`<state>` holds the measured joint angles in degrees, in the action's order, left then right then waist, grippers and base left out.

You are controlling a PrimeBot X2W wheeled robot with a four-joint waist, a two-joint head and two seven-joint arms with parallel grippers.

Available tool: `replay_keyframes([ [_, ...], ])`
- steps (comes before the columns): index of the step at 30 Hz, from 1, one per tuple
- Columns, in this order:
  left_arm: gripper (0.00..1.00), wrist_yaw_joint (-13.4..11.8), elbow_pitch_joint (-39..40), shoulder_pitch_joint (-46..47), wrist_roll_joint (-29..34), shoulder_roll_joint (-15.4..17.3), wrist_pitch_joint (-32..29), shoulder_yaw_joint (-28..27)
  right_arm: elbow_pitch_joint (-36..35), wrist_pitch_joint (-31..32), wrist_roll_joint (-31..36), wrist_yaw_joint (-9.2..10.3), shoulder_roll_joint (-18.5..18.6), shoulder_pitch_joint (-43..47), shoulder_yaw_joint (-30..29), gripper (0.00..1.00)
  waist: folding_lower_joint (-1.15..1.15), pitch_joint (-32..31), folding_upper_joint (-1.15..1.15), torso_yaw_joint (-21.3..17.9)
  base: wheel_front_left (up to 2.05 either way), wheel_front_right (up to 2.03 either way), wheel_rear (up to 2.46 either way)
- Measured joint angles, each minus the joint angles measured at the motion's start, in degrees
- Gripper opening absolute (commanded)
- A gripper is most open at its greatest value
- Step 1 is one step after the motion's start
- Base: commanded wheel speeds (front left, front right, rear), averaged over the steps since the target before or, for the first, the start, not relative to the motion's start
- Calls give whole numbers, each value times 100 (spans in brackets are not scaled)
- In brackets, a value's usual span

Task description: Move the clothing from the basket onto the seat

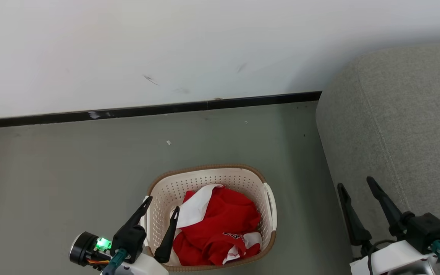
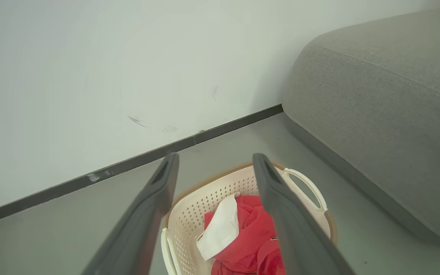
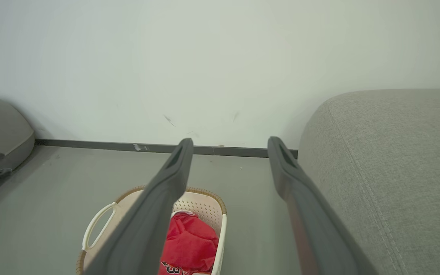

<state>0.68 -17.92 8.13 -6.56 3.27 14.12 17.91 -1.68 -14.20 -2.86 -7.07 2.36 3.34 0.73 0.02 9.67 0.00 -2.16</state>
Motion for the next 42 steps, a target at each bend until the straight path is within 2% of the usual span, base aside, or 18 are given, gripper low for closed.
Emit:
replay_keyframes([
  [9, 100, 107, -594, 540, 181, -20, -96, 214, -304, 0, -13, 0, -1, -71, -37, 100, 0, 461, 0, -166, 0, 0, 0],
  [21, 100, 174, -1196, 1368, 369, -47, -152, 307, -609, -1, -136, 0, -1, -664, 19, 100, 0, 1212, 0, -479, 0, 0, 0],
  [42, 100, 166, -2054, 2334, 647, 246, -151, 260, -750, -42, -510, 0, 1, -1562, 220, 100, 0, 2465, 0, -1202, 0, 0, 0],
])
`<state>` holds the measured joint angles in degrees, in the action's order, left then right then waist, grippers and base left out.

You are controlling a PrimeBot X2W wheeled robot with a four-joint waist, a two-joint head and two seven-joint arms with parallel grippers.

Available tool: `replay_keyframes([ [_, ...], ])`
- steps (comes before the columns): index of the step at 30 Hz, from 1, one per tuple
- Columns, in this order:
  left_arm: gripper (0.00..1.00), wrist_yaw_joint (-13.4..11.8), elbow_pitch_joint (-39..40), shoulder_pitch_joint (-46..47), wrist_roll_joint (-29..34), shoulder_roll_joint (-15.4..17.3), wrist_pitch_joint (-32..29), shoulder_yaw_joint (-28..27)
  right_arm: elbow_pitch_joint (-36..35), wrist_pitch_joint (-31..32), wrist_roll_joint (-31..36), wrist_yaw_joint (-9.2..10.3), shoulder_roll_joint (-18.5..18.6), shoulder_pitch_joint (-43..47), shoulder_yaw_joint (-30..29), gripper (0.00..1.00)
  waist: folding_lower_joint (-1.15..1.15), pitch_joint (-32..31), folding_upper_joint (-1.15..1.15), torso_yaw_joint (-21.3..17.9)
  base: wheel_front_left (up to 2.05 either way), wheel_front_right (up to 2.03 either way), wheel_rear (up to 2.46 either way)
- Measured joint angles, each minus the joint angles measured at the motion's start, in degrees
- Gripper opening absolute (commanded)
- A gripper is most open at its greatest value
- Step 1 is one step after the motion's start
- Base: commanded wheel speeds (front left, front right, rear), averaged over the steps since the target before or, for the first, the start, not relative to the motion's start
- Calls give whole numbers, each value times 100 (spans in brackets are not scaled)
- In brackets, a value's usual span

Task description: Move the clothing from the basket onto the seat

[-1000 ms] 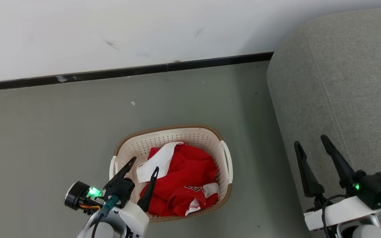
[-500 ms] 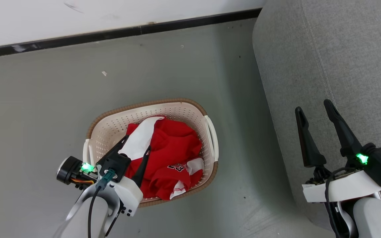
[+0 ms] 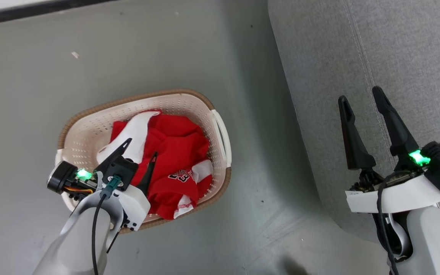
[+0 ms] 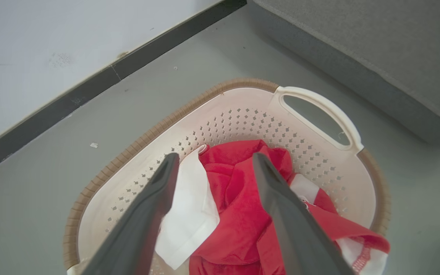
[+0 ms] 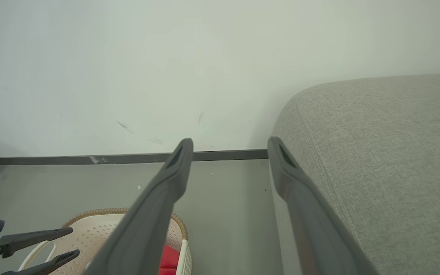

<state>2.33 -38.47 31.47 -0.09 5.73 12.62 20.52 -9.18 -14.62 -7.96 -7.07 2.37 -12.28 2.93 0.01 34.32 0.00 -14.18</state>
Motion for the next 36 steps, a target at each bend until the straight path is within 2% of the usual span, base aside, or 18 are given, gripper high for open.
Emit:
replay_keyframes([
  [25, 100, -81, -728, 701, 132, 345, 4, -64, 8, 0, -372, 0, 1, -917, 343, 100, 0, 1067, 0, -594, 0, 0, 0],
  [36, 100, -388, -1101, 940, 346, 541, -149, -131, 40, 0, -514, 0, 1, -1150, 392, 100, 0, 1408, 0, -762, 0, 0, 0],
])
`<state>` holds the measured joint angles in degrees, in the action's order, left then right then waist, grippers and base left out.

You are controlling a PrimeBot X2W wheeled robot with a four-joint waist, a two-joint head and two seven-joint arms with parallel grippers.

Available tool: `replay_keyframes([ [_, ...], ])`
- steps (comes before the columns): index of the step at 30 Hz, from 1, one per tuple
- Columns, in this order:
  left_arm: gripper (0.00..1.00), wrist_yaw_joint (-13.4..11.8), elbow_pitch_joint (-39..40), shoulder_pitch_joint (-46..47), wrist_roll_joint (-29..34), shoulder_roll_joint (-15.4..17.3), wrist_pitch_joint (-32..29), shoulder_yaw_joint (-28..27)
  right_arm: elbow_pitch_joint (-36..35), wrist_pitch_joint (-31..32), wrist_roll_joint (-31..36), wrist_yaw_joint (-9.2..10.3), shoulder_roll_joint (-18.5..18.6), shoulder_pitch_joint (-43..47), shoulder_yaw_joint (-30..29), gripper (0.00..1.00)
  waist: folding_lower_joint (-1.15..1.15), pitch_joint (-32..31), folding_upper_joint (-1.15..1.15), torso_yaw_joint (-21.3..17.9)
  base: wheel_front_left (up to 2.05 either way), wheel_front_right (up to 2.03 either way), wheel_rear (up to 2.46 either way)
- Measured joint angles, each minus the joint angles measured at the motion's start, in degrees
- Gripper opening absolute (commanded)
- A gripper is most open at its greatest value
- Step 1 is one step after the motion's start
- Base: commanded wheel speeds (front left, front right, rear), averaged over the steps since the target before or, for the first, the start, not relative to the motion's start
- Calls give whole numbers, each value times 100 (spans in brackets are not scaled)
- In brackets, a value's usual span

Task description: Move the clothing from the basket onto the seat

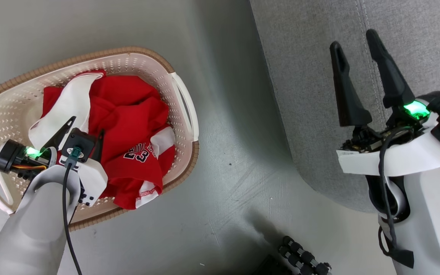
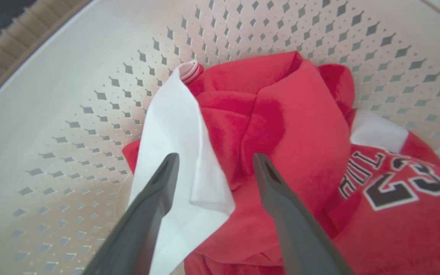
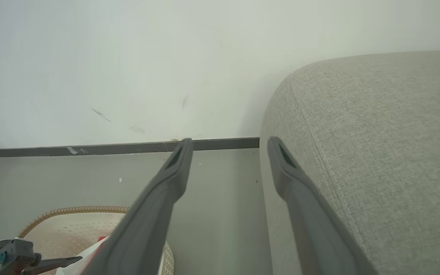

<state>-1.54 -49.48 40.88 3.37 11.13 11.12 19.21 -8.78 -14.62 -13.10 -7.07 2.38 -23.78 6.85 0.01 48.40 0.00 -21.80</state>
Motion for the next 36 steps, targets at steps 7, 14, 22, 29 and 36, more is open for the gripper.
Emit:
replay_keyframes([
  [7, 100, -34, -188, 110, 32, 4, -107, 22, 0, -1, -52, 0, 0, -142, 105, 100, 0, 141, 0, -56, 0, 0, 0],
  [14, 97, -141, -360, 237, 138, 19, -225, 116, 3, -1, -102, 0, 0, -222, 158, 100, 0, 248, 0, -106, 0, 0, 0],
  [22, 0, -198, -504, 366, 342, 32, -256, 237, 16, -1, -113, 0, 0, -264, 162, 100, 0, 336, 0, -164, 0, 0, 0],
  [29, 0, -201, -522, 431, 337, 25, -119, 255, 48, -1, -113, 0, 0, -281, 108, 100, 0, 331, 0, -142, 0, 0, 0],
  [36, 0, -200, -298, 432, 180, -100, 129, 170, 158, -1, -112, 0, 0, -387, -5, 100, 0, 253, 0, -56, 0, 0, 0],
])
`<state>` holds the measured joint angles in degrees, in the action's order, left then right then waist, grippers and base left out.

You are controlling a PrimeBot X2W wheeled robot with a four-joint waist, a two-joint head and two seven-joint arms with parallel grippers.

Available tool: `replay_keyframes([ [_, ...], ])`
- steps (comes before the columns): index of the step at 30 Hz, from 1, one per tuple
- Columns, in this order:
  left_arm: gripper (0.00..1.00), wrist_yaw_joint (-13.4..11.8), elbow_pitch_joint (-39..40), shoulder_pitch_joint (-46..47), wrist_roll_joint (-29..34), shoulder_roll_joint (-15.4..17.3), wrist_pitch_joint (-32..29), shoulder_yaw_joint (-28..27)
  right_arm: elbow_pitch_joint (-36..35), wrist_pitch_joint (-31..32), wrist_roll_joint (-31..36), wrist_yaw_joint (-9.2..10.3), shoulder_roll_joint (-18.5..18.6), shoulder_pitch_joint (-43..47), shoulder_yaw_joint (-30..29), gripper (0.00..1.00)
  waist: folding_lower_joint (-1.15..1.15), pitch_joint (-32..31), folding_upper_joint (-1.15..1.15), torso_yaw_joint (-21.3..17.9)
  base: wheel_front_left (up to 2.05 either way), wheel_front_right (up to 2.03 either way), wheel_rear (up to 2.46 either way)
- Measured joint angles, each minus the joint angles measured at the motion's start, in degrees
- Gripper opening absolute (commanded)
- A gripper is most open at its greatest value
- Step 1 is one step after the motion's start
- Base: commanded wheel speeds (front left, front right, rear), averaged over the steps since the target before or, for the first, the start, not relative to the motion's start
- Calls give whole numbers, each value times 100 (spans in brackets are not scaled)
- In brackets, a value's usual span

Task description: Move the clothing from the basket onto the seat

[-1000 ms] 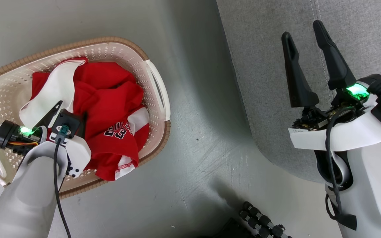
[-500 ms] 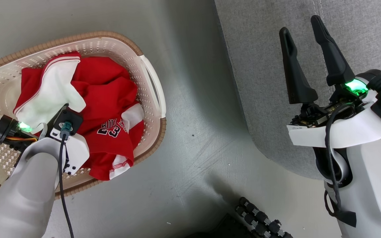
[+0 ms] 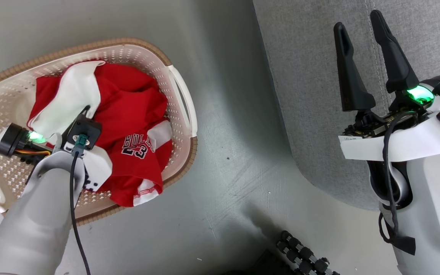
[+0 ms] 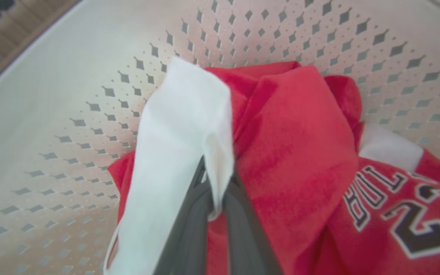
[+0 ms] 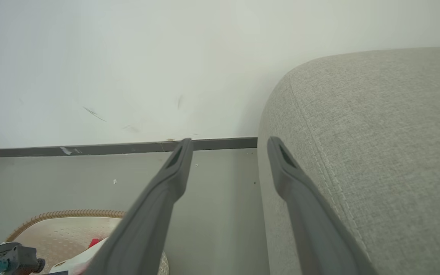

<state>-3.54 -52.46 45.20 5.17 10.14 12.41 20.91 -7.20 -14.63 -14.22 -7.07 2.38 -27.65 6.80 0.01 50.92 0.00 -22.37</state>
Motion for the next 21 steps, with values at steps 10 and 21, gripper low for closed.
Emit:
replay_keyframes([
  [10, 0, 16, 501, -120, -279, -149, 179, -123, 83, 0, 133, 0, 0, -2, -63, 100, 0, -242, 0, 190, 0, 0, 0],
  [21, 0, -2, 1740, -504, -566, -350, 180, -255, 266, 0, 377, 0, 3, 1, -140, 100, 0, -644, 0, 471, 0, 0, 0],
])
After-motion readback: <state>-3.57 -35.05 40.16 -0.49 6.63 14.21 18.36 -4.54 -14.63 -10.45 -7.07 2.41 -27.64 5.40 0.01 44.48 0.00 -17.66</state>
